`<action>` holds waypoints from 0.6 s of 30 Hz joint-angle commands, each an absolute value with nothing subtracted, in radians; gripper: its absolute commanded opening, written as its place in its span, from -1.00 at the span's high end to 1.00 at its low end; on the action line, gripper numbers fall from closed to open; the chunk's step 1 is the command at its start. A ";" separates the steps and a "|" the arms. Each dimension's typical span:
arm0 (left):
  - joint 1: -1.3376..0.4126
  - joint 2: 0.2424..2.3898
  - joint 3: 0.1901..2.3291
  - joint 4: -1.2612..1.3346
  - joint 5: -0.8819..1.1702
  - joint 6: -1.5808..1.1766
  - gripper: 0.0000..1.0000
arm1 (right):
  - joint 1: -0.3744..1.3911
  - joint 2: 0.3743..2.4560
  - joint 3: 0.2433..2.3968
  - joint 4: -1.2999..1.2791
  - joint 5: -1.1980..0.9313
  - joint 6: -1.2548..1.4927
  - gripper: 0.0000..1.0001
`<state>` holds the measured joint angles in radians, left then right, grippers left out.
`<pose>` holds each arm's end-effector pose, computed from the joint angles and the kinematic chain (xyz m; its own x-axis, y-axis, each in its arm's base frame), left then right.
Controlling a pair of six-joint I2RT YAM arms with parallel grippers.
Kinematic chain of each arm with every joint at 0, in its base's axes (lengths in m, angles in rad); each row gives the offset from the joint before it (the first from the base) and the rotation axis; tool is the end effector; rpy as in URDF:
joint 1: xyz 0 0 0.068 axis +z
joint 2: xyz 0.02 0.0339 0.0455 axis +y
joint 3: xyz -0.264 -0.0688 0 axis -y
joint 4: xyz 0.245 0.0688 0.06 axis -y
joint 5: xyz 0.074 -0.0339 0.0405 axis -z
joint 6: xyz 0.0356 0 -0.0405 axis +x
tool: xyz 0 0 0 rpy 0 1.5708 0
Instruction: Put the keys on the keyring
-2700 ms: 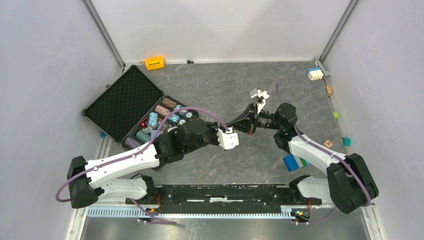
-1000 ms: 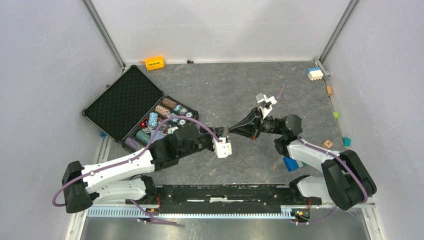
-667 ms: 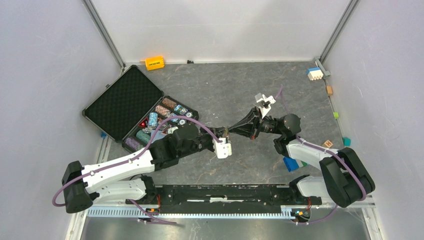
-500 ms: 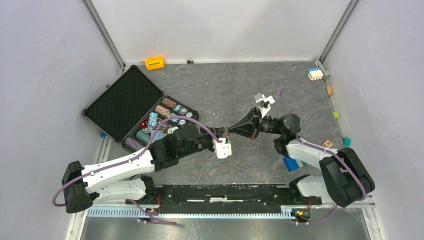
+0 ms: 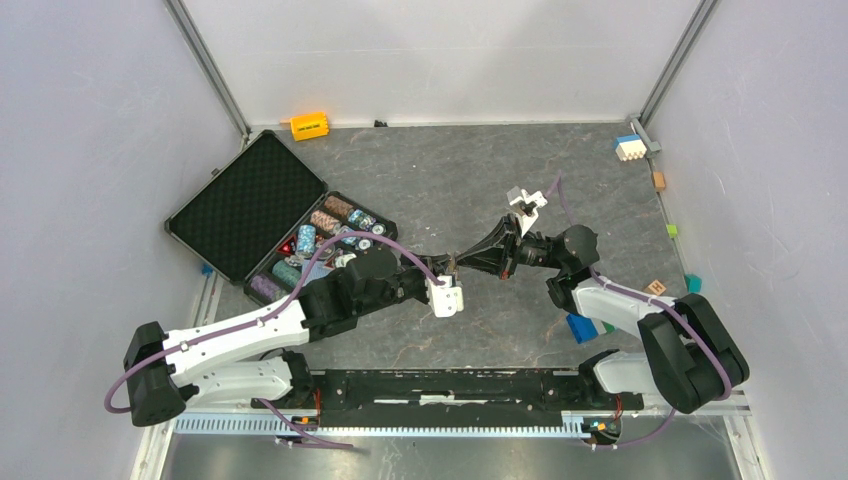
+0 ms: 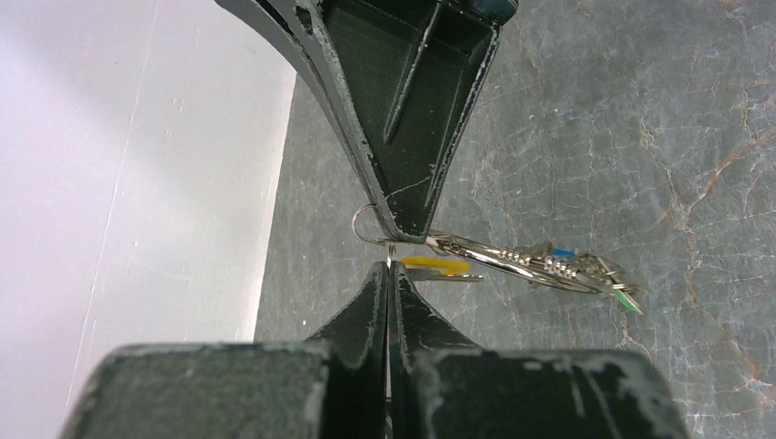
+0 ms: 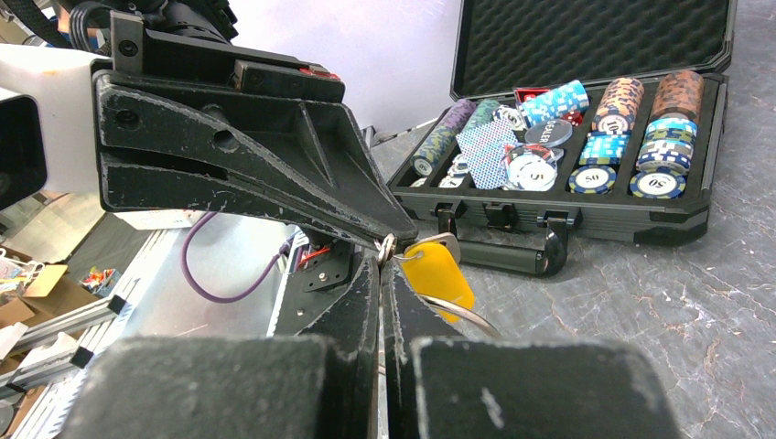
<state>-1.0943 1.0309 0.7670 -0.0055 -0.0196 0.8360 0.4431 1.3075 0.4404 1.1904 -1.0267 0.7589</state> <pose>0.1117 -0.2148 0.3048 0.5709 0.5113 -0.6424 0.6804 0.1432 0.7187 0.2067 0.1318 0.2498 -0.4488 0.1813 -0.8750 -0.8903 -0.0068 0.4552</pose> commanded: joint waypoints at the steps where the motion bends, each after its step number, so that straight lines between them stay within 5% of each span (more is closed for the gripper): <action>1: -1.097 1.024 0.805 0.019 -0.005 0.842 0.96 | 0.445 1.311 0.473 1.222 -1.014 0.748 1.00; 18: -1.101 1.027 0.811 0.017 -0.005 0.841 0.96 | 0.457 1.318 0.482 1.198 -1.016 0.733 1.00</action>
